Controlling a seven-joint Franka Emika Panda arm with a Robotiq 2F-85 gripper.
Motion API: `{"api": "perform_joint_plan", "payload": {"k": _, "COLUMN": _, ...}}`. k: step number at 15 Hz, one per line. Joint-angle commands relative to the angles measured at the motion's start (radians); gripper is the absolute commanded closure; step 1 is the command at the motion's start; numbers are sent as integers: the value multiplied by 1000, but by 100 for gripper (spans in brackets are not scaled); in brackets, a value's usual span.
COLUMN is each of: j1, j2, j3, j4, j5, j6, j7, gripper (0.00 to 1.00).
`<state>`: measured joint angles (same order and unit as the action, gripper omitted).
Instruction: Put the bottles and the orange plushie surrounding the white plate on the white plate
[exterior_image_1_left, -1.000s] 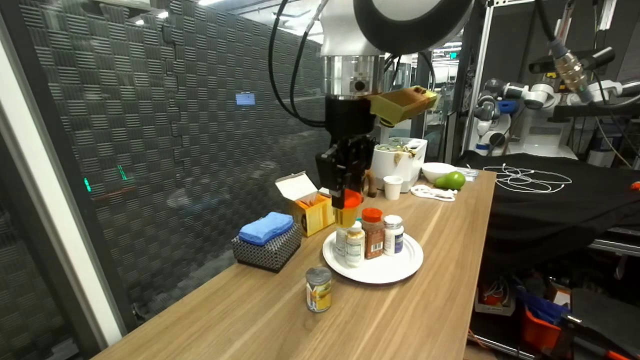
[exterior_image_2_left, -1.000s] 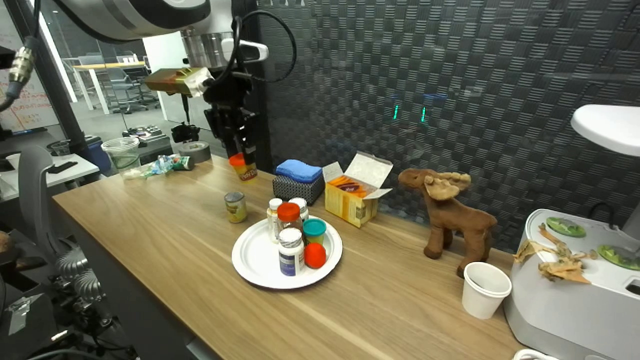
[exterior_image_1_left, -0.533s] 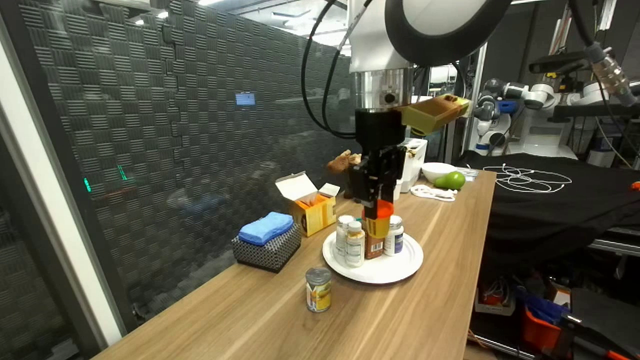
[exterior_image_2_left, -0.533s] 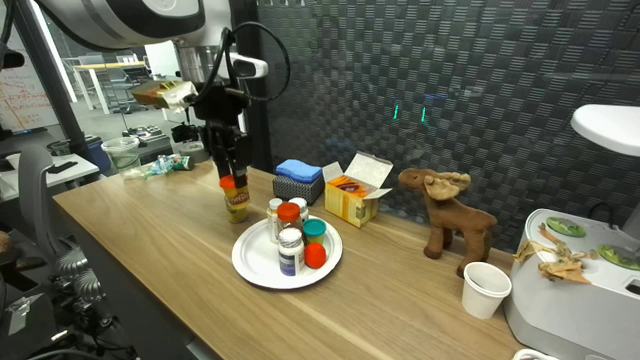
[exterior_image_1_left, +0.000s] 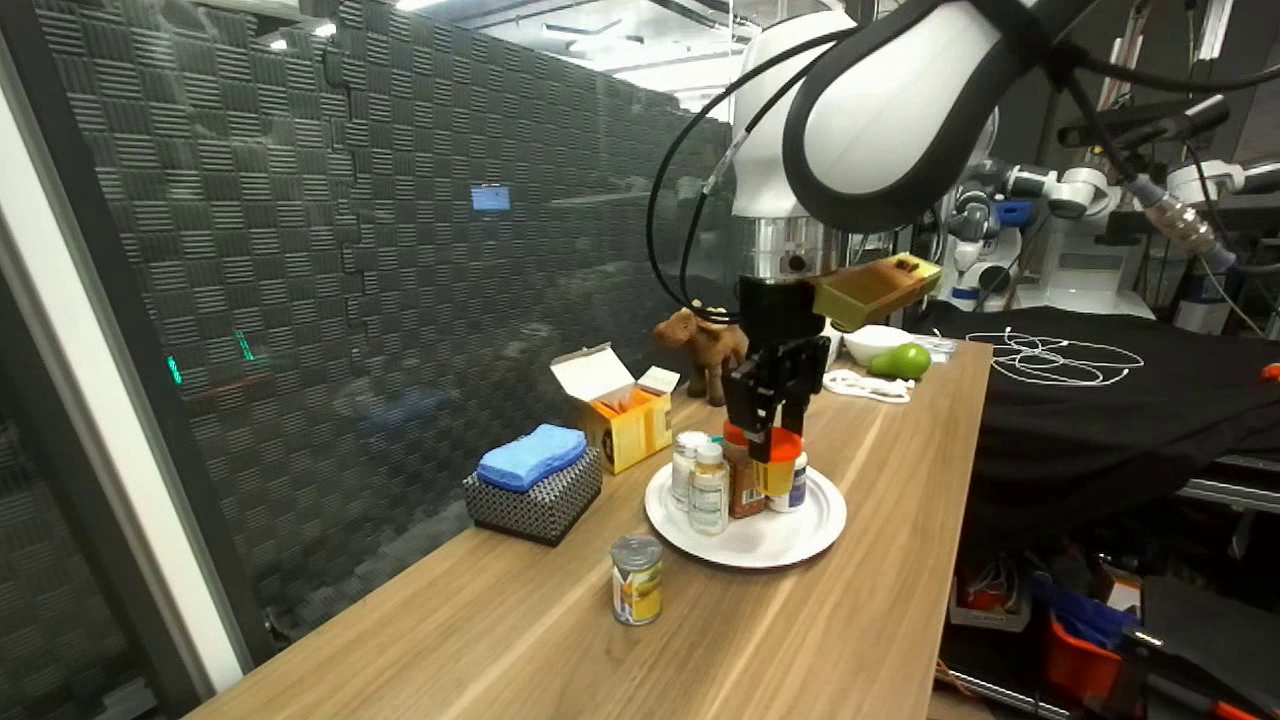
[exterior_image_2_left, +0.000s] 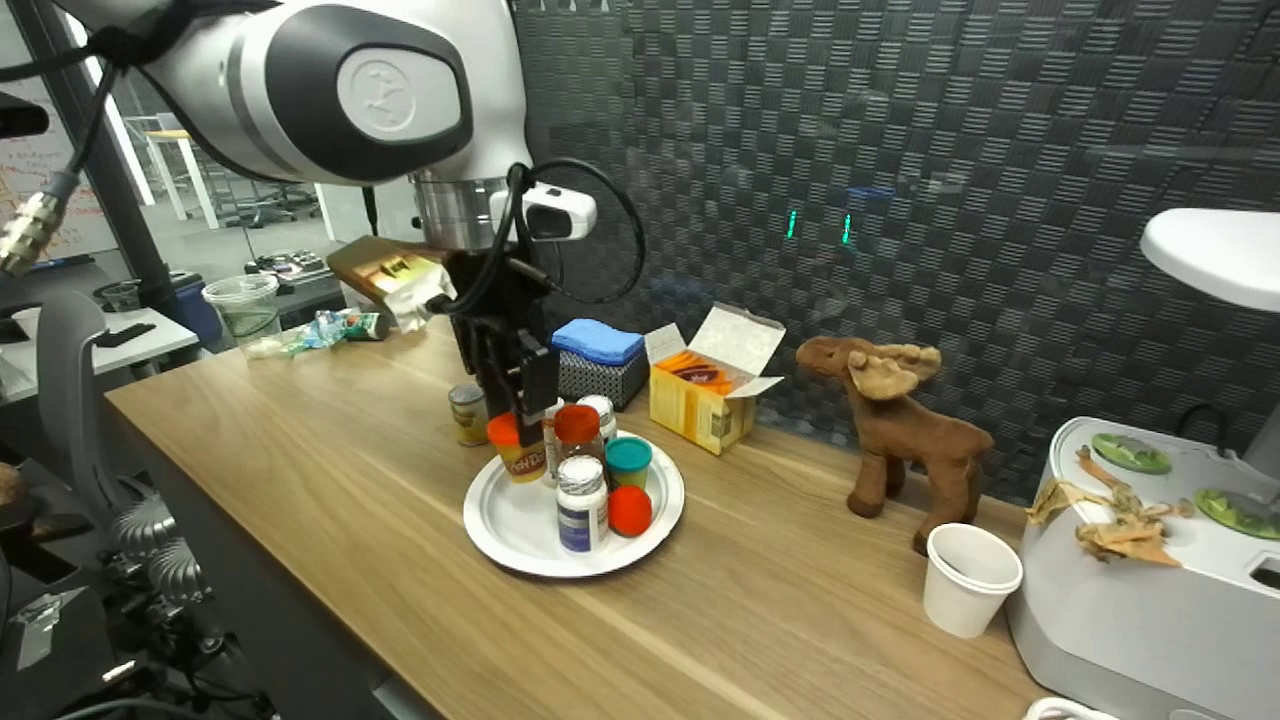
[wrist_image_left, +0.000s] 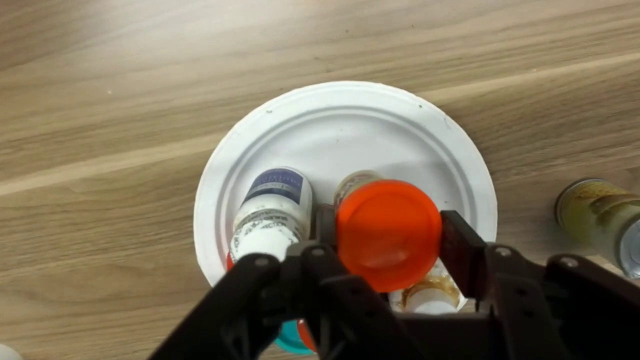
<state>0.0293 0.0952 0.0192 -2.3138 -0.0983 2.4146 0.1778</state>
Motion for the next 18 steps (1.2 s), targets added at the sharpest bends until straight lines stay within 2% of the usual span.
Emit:
{"api": "perform_joint_plan", "payload": {"k": 1, "j1": -12, "j2": 24, "j3": -3, "j4": -9, "j5": 54, "j6": 51, "j7": -62, "gripper": 71}}
{"api": "perform_joint_plan", "payload": {"k": 6, "j1": -24, "j2": 52, "j3": -3, "j4": -27, "j5": 97, "j6": 82, "j7": -111, "gripper": 71}}
{"api": "perform_joint_plan", "payload": {"k": 18, "j1": -47, "j2": 103, "j3": -19, "j4": -47, "j5": 77, "j6": 182, "j7": -153, "gripper": 71}}
